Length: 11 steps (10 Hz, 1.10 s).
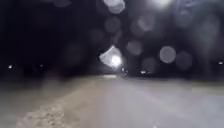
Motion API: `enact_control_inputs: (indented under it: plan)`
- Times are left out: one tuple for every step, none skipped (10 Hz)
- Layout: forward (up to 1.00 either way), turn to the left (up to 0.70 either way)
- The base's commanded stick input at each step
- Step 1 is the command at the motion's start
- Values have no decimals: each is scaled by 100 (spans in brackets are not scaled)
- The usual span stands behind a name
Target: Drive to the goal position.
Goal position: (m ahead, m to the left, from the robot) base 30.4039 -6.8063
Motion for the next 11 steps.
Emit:
enact_control_inputs:
  plan:
    - [100, 0]
    - [100, 0]
    - [100, 0]
    - [100, 0]
    - [100, 0]
    - [100, 0]
    - [100, 0]
    - [100, 0]
    - [100, 0]
    - [100, 0]
    - [100, 0]
